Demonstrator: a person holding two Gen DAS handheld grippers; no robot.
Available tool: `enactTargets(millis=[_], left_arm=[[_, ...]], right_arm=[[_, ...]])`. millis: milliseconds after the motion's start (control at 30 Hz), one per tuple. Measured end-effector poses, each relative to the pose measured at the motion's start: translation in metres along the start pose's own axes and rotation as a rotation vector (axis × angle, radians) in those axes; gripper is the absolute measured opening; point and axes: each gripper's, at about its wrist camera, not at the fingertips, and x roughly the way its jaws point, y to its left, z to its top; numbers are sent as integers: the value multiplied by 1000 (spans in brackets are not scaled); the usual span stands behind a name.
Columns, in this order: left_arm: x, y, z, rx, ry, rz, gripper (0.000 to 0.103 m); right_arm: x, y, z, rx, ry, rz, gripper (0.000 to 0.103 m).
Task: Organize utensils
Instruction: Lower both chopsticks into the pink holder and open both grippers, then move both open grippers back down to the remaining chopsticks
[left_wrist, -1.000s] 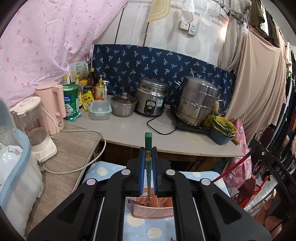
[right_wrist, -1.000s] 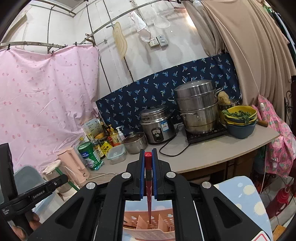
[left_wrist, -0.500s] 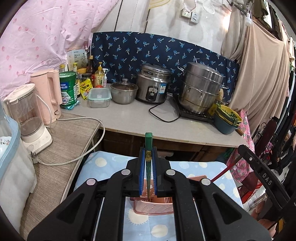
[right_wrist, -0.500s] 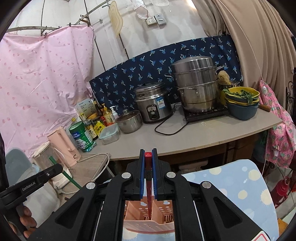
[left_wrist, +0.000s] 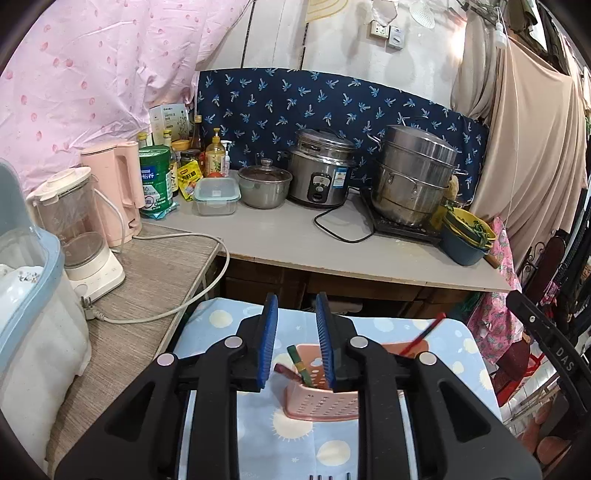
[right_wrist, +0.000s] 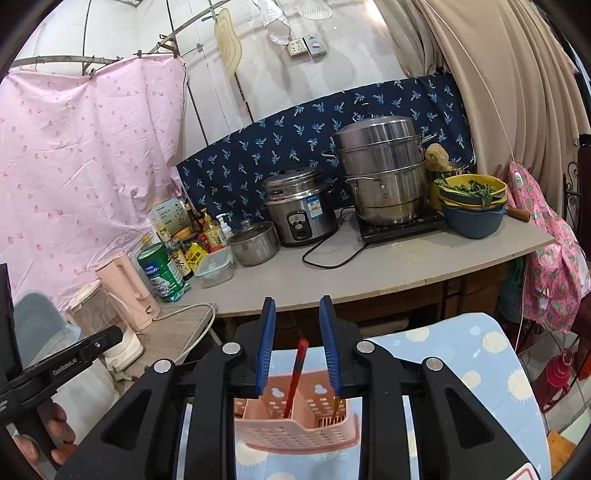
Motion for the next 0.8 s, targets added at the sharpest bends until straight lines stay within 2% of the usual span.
enactTargets(millis=[500,800], left_arm=[[-42,5,-55,61,22,73,21],[-66,14,-118,92,79,89,21]], right_arm=[[-65,3,-78,-81,80,-18,26],[-105,-3,-152,-129,164,-62,26]])
